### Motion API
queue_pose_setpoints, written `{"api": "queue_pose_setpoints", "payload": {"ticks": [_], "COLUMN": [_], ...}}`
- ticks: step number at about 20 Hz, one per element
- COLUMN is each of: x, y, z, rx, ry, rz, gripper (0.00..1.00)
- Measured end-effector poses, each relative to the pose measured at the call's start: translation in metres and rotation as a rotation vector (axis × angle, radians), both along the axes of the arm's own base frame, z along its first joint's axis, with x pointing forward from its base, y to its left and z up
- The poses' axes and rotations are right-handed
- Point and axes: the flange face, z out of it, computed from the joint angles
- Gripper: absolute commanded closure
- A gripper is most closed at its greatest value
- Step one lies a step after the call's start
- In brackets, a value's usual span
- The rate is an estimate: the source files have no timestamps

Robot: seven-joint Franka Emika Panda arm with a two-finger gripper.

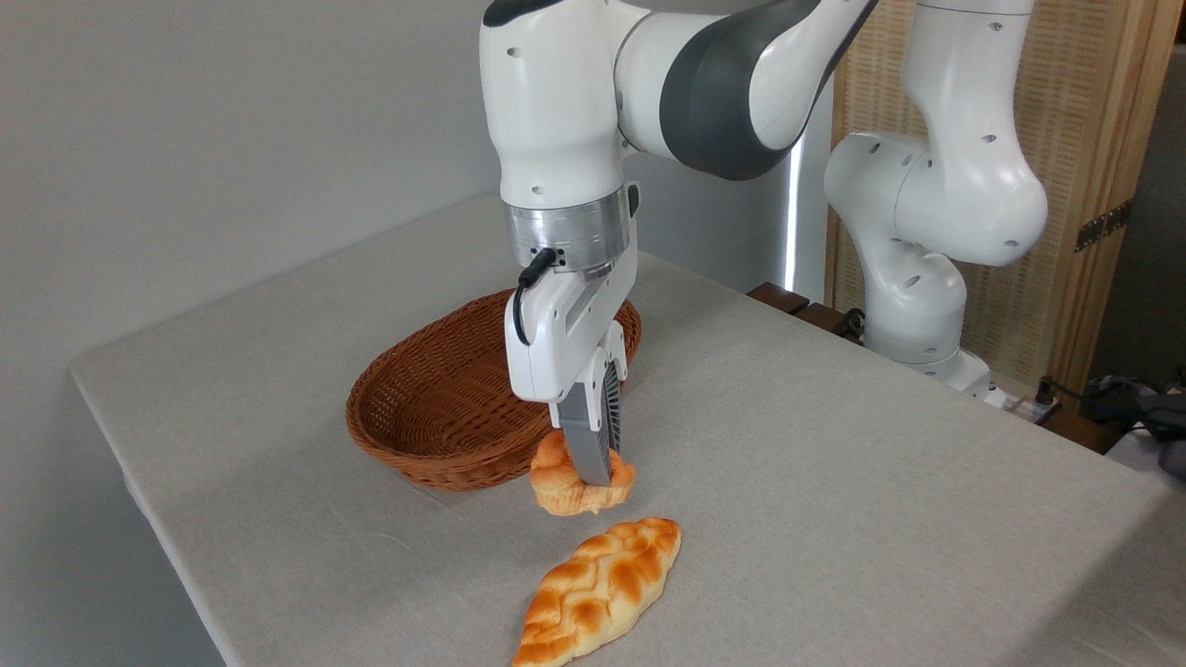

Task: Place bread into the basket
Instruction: 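Carry the round roll over the wicker basket and lower it inside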

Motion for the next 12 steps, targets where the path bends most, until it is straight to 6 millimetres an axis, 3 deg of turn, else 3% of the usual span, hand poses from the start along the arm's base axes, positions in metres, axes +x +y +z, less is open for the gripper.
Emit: {"api": "queue_pose_setpoints", "payload": {"ticks": [5, 7, 10, 12], "x": [0.004, 0.006, 0.007, 0.006], "y": [-0.013, -0.032, -0.067, -0.087], "z": [0.009, 0.017, 0.024, 0.027], "rx": [-0.146, -0.195, -0.230, -0.253], "ry": [-0.019, -0.025, -0.020, -0.013], "rz": [0.177, 0.274, 0.372, 0.440], "gripper": [0.95, 0.94, 0.79, 0.21]}}
